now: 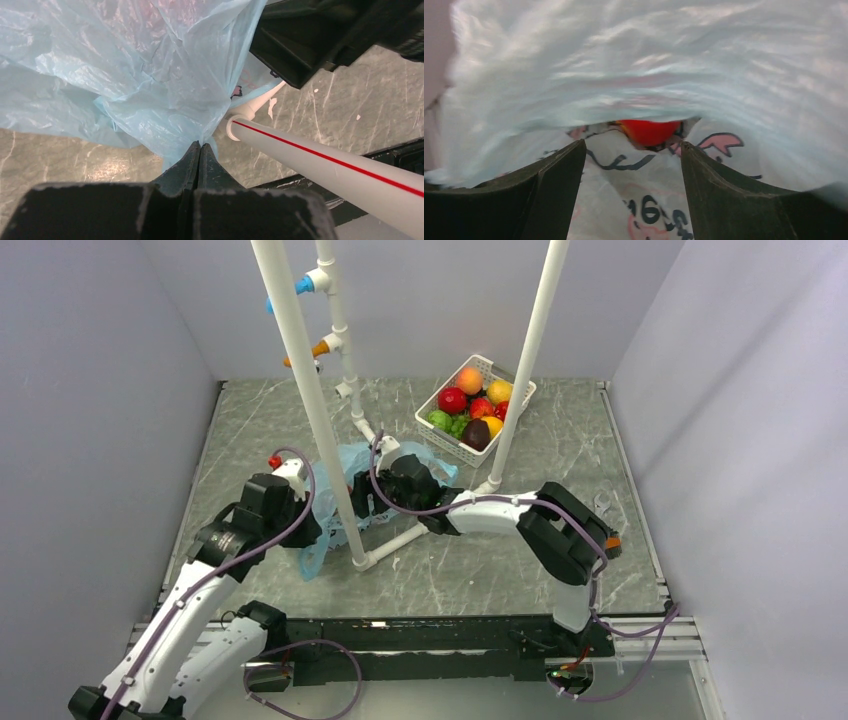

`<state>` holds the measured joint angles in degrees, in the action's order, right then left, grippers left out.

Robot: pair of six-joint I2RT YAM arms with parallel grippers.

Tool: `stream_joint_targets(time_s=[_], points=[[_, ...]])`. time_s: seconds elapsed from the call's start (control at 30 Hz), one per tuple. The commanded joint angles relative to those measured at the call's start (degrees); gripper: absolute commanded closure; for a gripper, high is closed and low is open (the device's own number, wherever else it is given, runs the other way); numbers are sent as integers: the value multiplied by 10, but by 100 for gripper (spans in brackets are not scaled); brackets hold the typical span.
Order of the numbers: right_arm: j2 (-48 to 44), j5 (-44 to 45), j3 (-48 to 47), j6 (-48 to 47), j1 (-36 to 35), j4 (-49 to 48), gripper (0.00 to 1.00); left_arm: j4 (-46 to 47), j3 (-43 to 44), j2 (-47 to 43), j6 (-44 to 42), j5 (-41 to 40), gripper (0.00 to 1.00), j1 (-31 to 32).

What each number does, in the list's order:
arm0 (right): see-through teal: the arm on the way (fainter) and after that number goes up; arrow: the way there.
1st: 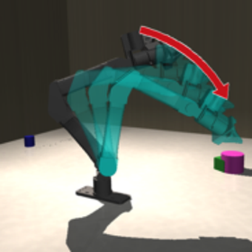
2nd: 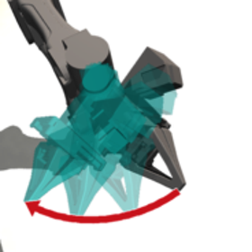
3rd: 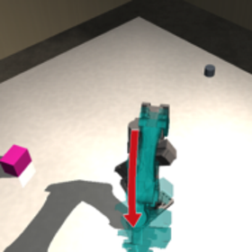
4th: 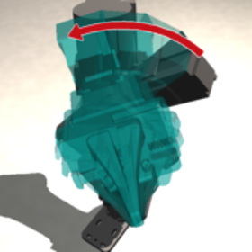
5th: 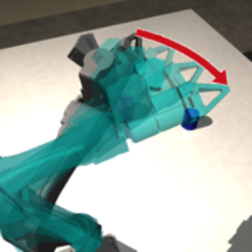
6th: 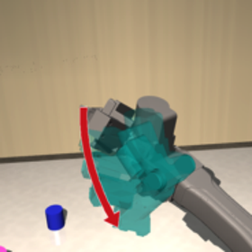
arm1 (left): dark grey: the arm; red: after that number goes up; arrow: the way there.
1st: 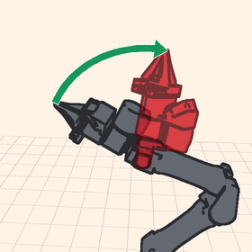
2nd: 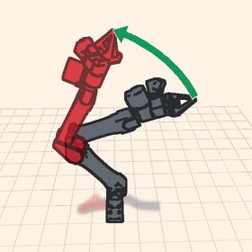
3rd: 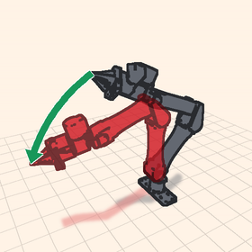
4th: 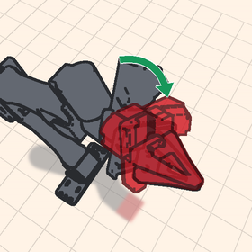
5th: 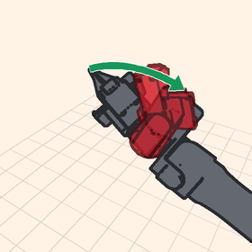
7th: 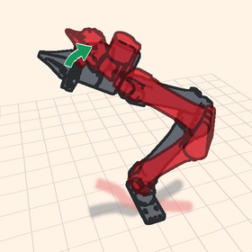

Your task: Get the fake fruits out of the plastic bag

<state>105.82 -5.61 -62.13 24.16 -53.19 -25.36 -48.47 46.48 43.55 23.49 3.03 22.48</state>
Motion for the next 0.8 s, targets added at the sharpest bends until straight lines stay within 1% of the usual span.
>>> stream_joint_targets(time_s=[0.0,0.1,0.2,0.4,0.5,0.77], points=[[24,31,-41,-63,-1,21,26,12,0,-27,-5,-29,100,1],[33,25,-54,-83,0,22,24,18,-4,-31,-5,-29,100,1],[43,2,-61,-94,0,-1,23,30,-10,-24,-7,-29,100,1],[82,-2,-96,-106,-6,-35,17,41,-14,-8,-16,6,100,1],[105,-1,-128,-115,-9,-30,16,48,-18,-5,-24,28,100,2],[161,11,-194,-149,-17,5,14,50,-20,-9,-24,30,100,2]])
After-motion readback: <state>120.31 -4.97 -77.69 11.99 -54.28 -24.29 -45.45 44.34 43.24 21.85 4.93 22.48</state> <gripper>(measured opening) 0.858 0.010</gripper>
